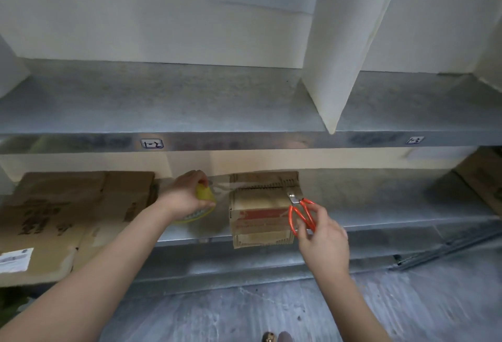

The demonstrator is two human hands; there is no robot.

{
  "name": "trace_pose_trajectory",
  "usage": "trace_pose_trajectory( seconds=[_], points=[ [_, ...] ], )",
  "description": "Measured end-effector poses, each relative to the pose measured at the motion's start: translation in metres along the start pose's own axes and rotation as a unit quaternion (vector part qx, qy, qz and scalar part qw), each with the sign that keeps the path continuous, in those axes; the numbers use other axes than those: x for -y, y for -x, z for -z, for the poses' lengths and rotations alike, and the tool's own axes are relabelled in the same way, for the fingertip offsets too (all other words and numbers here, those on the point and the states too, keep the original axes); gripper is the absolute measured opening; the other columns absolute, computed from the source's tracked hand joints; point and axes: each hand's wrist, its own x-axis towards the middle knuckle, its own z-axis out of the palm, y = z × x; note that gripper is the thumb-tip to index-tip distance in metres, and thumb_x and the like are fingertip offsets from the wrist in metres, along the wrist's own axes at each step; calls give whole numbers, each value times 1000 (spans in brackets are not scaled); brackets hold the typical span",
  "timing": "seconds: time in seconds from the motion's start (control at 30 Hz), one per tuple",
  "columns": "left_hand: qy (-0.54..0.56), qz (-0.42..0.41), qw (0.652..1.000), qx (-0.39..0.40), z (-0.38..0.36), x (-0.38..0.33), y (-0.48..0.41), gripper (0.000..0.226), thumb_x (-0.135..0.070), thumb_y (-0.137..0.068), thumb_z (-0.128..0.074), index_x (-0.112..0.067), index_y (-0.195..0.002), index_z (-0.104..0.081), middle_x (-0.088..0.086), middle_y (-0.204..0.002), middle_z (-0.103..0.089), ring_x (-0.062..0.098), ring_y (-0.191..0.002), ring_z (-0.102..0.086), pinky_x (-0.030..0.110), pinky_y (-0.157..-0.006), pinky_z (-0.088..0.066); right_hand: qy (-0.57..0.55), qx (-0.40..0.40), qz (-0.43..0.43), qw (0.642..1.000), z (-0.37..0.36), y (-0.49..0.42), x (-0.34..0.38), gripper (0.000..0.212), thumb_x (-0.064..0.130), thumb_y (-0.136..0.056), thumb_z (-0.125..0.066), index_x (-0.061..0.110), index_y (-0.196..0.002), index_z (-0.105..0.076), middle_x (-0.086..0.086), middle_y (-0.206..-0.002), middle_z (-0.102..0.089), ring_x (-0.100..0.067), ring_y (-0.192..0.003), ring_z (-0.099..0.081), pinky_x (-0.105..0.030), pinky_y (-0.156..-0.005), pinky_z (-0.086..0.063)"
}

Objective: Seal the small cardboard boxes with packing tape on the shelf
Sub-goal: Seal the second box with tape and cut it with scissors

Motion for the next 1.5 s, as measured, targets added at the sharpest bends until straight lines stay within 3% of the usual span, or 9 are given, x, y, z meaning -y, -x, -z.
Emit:
trace_pose_trajectory(
  seconds=[0.13,0.27,0.4,0.5,0.6,0.73,0.87,1.17,1.5],
  points=[
    [7,-20,1000,10,2,4,-1,48,-50,-70,-79,-34,-100,-45,-10,-104,-49,14,-93,-49,29,-74,-40,-33,64,-3,997,-29,29,64,46,44,-85,-65,27,-125,-52,5,-103,-69,-20,-97,-65,-34,-84,-48],
    [27,-31,999,9,1,7,-2,49,-43,-69,-83,-27,-101,-50,-5,-107,-52,16,-96,-48,27,-75,-37,-48,145,-79,985,-55,48,95,51,59,-82,-59,30,-121,-46,8,-102,-67,-17,-98,-64,-30,-82,-48],
    [29,-42,998,20,4,10,-2,50,-42,-70,-83,-24,-104,-50,-2,-111,-54,18,-100,-51,30,-83,-44,-89,200,-136,966,-70,63,106,52,61,-82,-59,31,-122,-45,8,-105,-66,-15,-100,-62,-29,-82,-47],
    [32,-46,998,24,4,11,-3,50,-40,-71,-82,-23,-105,-50,-2,-112,-53,18,-101,-50,30,-84,-43,-164,248,-187,936,-76,72,109,47,63,-81,-62,33,-115,-49,13,-99,-66,-9,-94,-62,-28,-82,-49],
    [37,-55,997,28,4,12,-5,49,-38,-72,-82,-22,-106,-51,-1,-114,-53,16,-101,-48,26,-79,-38,-262,283,-248,888,-77,76,115,42,62,-81,-65,32,-108,-54,15,-91,-64,0,-86,-61,-16,-69,-46],
    [36,-62,997,29,5,15,-7,49,-38,-72,-82,-22,-106,-51,-3,-113,-52,15,-98,-46,25,-77,-35,-341,299,-295,841,-77,68,122,39,61,-83,-64,31,-105,-57,13,-97,-64,0,-89,-60,-15,-65,-41],
    [39,-66,997,31,4,18,-9,48,-39,-71,-83,-25,-103,-50,-5,-110,-52,14,-97,-47,26,-76,-35,-367,307,-306,823,-76,61,126,34,61,-84,-62,34,-105,-59,12,-93,-63,-2,-88,-58,-19,-70,-40],
    [29,-78,996,29,3,20,-10,48,-41,-71,-82,-28,-102,-48,-9,-106,-49,13,-94,-46,25,-73,-34,-403,294,-302,812,-88,57,121,27,47,-90,-62,25,-107,-63,8,-70,-58,-4,-64,-53,-18,-63,-37],
    [25,-92,995,27,1,22,-8,48,-38,-70,-83,-26,-102,-49,-8,-105,-48,12,-93,-45,24,-70,-30,-403,275,-301,820,-99,55,119,22,41,-92,-63,22,-103,-66,6,-65,-59,-8,-63,-54,-26,-68,-41]
  ],
)
